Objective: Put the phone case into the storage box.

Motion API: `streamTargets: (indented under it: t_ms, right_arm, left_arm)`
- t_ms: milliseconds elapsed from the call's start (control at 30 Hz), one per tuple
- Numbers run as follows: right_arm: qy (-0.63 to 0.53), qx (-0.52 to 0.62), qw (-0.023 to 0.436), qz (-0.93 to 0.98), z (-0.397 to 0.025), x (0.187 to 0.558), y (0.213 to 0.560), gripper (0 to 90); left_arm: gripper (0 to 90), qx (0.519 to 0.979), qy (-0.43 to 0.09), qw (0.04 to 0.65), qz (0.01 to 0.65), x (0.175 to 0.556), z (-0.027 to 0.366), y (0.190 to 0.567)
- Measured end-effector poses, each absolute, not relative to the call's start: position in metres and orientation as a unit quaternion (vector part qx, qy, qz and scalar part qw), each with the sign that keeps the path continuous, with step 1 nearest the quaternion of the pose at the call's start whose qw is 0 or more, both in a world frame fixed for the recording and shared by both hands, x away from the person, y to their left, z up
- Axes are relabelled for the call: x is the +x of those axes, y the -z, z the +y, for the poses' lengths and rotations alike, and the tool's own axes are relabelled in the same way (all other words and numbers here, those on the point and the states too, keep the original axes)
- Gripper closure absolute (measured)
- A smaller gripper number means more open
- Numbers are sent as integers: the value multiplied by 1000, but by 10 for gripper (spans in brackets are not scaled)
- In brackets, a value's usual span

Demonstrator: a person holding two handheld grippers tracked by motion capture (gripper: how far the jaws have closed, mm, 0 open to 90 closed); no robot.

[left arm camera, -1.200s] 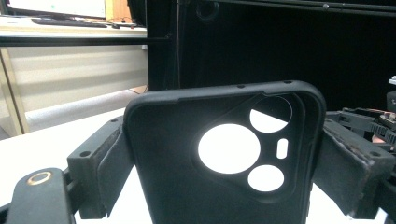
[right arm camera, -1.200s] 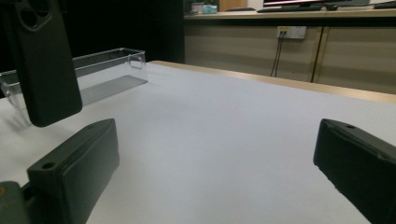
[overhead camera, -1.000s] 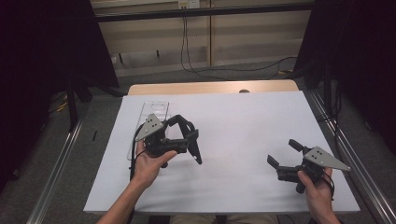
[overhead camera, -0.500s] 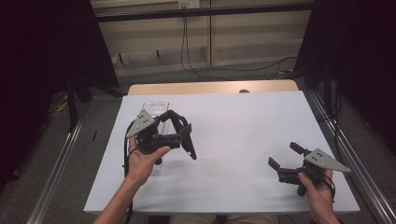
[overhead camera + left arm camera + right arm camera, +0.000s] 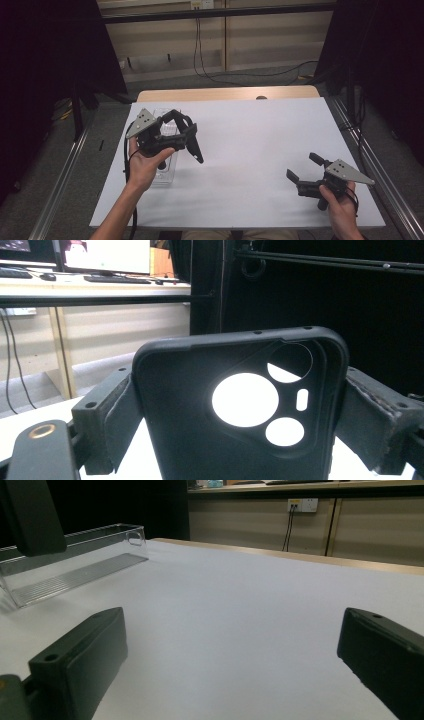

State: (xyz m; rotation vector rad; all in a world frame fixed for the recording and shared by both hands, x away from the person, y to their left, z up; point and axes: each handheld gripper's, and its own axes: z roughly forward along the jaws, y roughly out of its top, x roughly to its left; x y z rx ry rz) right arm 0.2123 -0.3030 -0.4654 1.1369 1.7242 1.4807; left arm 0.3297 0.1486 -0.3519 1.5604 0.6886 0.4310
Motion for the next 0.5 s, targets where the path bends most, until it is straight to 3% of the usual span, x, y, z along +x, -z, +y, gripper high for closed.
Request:
streamTargets:
  t_ms: [500]
  right_arm:
    - [-554,425,296,652,-301,212,466,0]
  left_arm:
    - [133,673,-212,632,320,345,163,337]
